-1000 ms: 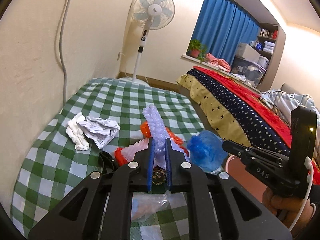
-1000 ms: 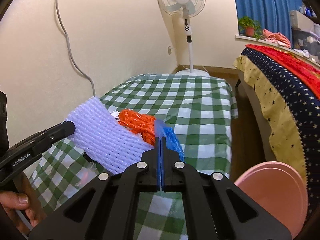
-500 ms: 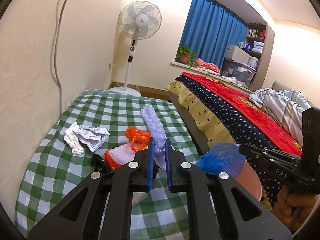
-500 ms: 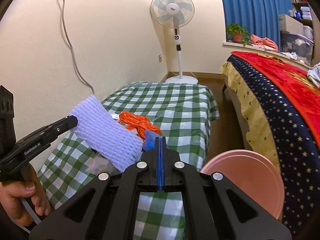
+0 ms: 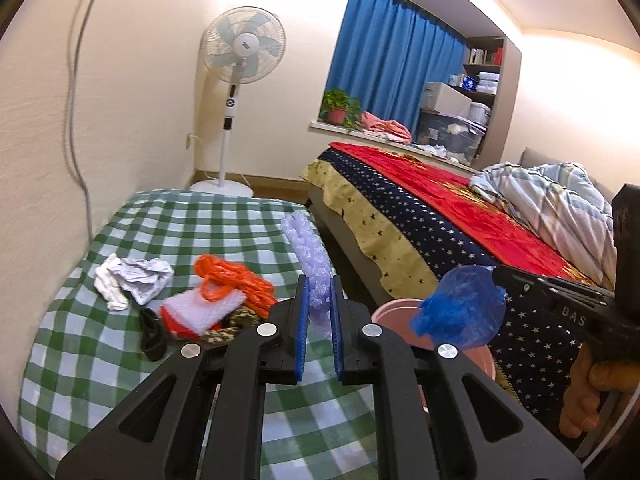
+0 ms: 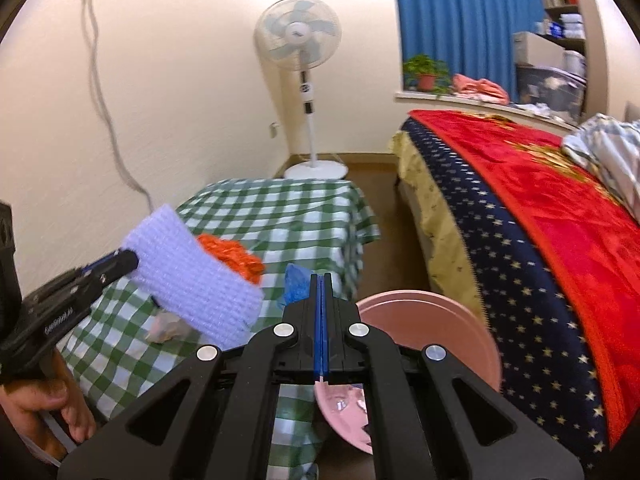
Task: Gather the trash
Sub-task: 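Carry the lavender net in the left tool while the right tool carries the blue bag to the bin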
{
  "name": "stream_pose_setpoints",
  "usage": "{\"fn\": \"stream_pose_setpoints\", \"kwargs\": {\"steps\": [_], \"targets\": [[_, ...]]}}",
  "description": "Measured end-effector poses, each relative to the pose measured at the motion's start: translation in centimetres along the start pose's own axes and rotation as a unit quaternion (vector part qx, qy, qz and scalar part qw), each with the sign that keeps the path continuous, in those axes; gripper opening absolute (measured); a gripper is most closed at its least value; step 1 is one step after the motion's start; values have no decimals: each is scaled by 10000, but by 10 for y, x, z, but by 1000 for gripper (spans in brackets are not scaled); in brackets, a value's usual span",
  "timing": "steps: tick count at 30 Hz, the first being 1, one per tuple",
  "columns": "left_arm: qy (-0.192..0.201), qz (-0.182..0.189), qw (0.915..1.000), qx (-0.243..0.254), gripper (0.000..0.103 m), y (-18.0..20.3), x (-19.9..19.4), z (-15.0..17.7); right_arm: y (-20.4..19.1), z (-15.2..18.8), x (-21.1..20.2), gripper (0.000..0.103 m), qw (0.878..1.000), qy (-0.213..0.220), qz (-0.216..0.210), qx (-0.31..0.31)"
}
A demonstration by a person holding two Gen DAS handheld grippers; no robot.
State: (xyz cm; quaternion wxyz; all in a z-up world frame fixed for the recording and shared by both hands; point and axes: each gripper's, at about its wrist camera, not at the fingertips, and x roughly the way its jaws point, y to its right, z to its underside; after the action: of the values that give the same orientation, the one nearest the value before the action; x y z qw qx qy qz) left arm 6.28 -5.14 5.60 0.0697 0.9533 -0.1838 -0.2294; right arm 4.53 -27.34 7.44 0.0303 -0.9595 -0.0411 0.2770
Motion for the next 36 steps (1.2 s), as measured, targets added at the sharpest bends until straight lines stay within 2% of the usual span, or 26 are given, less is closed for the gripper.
{"fn": "stream_pose_setpoints", "kwargs": {"steps": [9, 17, 36], "targets": [[-120, 310, 9994, 116, 10, 35, 25, 7, 33, 14, 0, 0, 9977, 109, 594, 298], [-352, 484, 9977, 329, 10, 57, 53, 21, 57, 21, 11, 0, 9935, -20, 965, 610], [-733, 621, 9939, 549, 10, 80, 97, 41, 75, 29, 24, 0, 9889, -203, 1243, 793]]}}
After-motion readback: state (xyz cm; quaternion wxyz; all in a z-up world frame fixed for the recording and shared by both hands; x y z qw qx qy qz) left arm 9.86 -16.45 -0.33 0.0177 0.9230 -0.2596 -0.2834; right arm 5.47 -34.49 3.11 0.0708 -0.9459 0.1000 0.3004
